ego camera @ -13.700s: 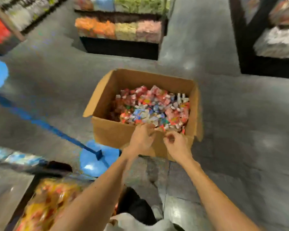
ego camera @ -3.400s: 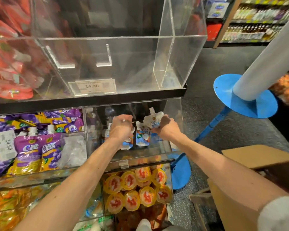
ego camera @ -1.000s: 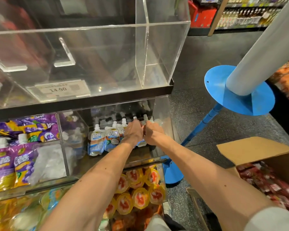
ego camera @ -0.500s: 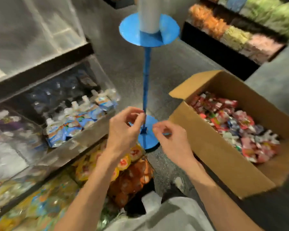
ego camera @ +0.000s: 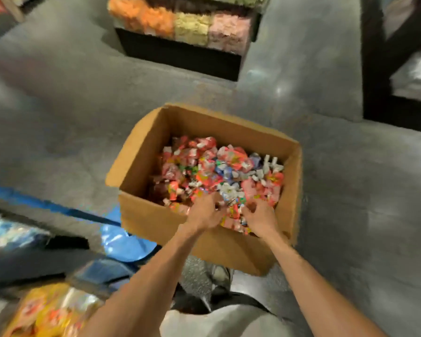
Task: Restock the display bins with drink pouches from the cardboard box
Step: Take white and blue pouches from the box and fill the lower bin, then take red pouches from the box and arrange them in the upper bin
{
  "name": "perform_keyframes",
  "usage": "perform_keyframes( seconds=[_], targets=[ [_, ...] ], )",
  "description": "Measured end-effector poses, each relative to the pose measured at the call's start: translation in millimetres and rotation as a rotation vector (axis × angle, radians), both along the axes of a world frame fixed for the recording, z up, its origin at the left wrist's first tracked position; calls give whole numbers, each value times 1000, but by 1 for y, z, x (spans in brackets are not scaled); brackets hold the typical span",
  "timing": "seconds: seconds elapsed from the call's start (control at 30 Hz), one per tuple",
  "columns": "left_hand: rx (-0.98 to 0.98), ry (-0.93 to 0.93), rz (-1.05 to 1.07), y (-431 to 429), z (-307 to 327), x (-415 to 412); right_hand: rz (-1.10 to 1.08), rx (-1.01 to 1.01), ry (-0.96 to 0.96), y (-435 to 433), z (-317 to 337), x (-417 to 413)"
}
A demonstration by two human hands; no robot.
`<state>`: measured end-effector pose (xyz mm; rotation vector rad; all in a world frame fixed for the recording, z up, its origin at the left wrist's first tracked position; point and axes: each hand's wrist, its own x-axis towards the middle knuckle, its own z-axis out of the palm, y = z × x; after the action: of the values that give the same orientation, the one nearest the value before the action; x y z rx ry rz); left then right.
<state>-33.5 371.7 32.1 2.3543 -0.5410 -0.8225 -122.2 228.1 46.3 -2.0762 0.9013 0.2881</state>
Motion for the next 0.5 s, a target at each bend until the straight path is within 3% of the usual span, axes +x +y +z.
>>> perform_keyframes(
  seconds=[0.2, 0.37, 0.5],
  targets=[
    [212, 123, -25, -31, -73, 51, -30, 7, 164, -50, -41, 25],
    [221, 55, 166, -56, -107, 120, 10, -54, 245, -74, -67, 101],
    [193, -30, 270, -71, -133, 161, -68, 19, 232, -83, -99, 163]
  ],
)
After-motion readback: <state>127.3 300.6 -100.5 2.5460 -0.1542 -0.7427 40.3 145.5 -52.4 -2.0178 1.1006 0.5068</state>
